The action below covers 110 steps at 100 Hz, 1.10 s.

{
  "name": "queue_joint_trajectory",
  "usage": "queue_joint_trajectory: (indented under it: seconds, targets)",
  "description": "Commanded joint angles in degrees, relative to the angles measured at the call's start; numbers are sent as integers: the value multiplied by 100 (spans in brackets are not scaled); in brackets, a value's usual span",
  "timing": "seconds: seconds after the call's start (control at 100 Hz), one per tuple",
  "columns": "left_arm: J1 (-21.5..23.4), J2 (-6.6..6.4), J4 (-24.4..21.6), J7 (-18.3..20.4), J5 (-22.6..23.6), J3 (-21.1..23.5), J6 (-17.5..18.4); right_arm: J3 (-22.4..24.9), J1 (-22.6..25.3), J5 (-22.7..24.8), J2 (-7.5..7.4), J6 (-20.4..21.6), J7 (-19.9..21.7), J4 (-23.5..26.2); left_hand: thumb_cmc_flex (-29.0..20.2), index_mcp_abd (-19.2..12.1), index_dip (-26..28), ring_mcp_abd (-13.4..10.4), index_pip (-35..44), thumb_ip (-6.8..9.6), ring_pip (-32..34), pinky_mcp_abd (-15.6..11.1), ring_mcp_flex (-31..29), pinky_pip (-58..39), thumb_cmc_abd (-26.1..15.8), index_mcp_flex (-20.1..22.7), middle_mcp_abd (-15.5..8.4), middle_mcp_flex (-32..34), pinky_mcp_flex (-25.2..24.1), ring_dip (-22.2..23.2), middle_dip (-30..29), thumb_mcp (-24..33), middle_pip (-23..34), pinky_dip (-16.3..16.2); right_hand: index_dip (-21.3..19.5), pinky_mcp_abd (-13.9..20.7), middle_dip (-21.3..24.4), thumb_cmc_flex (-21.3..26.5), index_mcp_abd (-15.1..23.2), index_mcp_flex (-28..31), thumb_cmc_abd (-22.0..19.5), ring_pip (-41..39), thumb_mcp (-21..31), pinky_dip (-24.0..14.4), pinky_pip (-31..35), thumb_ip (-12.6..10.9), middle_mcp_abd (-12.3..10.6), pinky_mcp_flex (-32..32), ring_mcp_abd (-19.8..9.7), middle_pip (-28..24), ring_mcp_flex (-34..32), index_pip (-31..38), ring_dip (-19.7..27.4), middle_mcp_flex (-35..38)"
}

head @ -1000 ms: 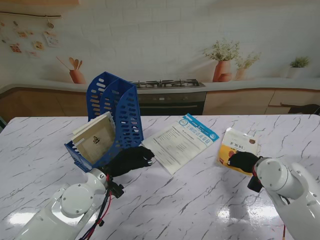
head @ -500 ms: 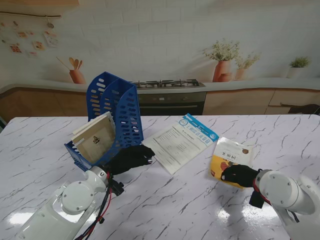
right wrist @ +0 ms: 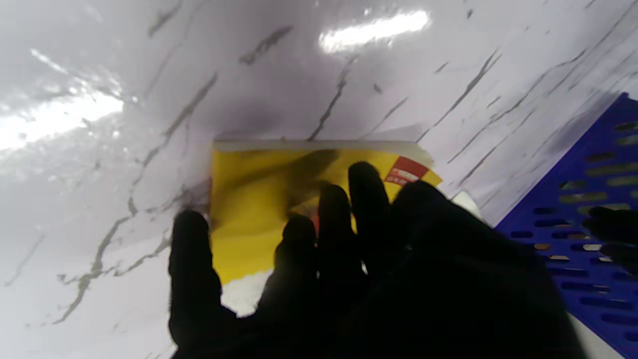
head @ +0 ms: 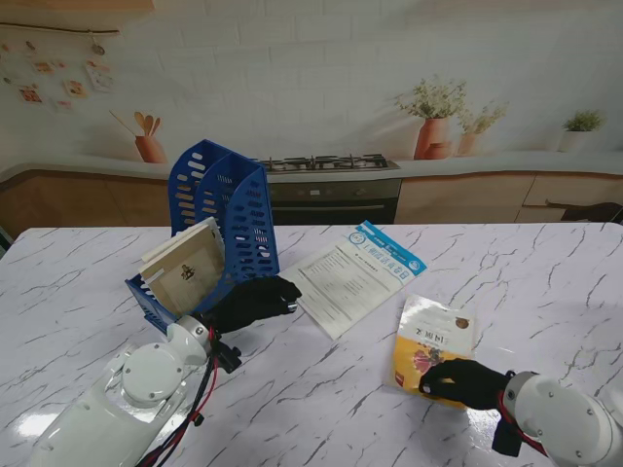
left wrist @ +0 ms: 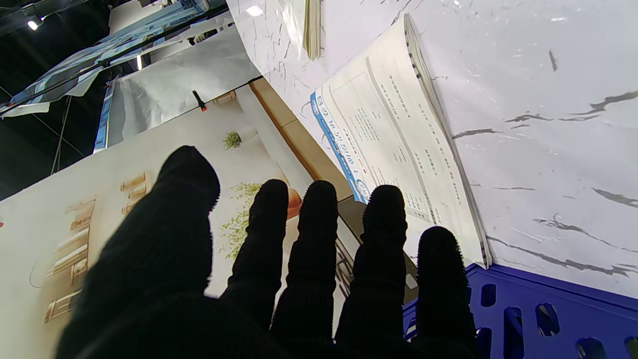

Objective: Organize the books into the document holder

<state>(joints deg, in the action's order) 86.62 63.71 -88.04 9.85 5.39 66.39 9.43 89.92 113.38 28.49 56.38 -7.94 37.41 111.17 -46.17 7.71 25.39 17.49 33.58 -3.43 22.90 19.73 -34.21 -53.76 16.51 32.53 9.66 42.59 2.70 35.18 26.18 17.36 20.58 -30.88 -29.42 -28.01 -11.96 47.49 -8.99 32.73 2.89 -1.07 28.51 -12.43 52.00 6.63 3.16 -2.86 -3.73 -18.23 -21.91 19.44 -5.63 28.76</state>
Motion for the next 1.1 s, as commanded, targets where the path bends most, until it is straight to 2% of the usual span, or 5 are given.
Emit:
queue_joint_trajectory:
  seconds: [0.0, 0.22, 0.47, 0.76, 1.09]
  targets:
    - [-35, 38, 43, 25, -11, -20, 149, 26, 387, -72, 90, 50, -171, 161, -127, -51, -28, 50, 6, 139, 101, -141, 89, -36, -229, 48, 0, -53, -111, 15, 24, -239, 96, -10, 75, 2801, -58, 108, 53, 220, -51, -802, -108, -22, 73, 82, 214, 30, 270, -132, -635, 199, -309, 242]
    - [-56, 40, 51, 17, 19, -6, 104, 186, 575, 57, 305, 87, -1173, 565, -124, -60, -25, 42, 14, 140, 96, -145, 84, -10, -230, 50, -9, -51, -120, 12, 23, -250, 94, -6, 120, 2538, -54, -150, 208, 427, 140, -919, -162, -140, 285, 90, 200, 224, 341, -130, -929, 453, -374, 611]
    - [-12, 36, -9, -5, 87, 59, 28, -63, -266, 224, 404, -92, -1759, 118, -124, -66, -26, 34, 13, 140, 97, -145, 70, -8, -240, 47, -8, -51, -119, 13, 22, -262, 90, -14, 142, 2620, -40, -213, 168, 512, 233, -962, -128, -220, 408, 53, 291, 262, 467, -86, -1039, 535, -402, 748]
    - [81, 36, -90, -40, 170, 104, -148, -741, -1362, 90, 331, -161, -1519, -1119, -132, -63, -24, 42, 18, 142, 97, -147, 71, 2, -252, 54, -5, -52, -129, 15, 23, -279, 91, -18, 188, 2720, -47, -158, 70, 404, 121, -859, 17, -223, 360, 52, 332, 127, 453, -60, -904, 485, -360, 577]
    - [141, 46, -186, -117, 240, 112, -262, -1119, -1540, -311, 198, 423, -919, -1521, -141, -54, -27, 45, 14, 147, 107, -149, 73, 13, -283, 60, 2, -40, -129, 21, 24, -312, 96, -21, 228, 2879, -80, -85, 93, 323, 76, -828, 85, -152, 197, 64, 221, 19, 288, -114, -763, 467, -349, 434]
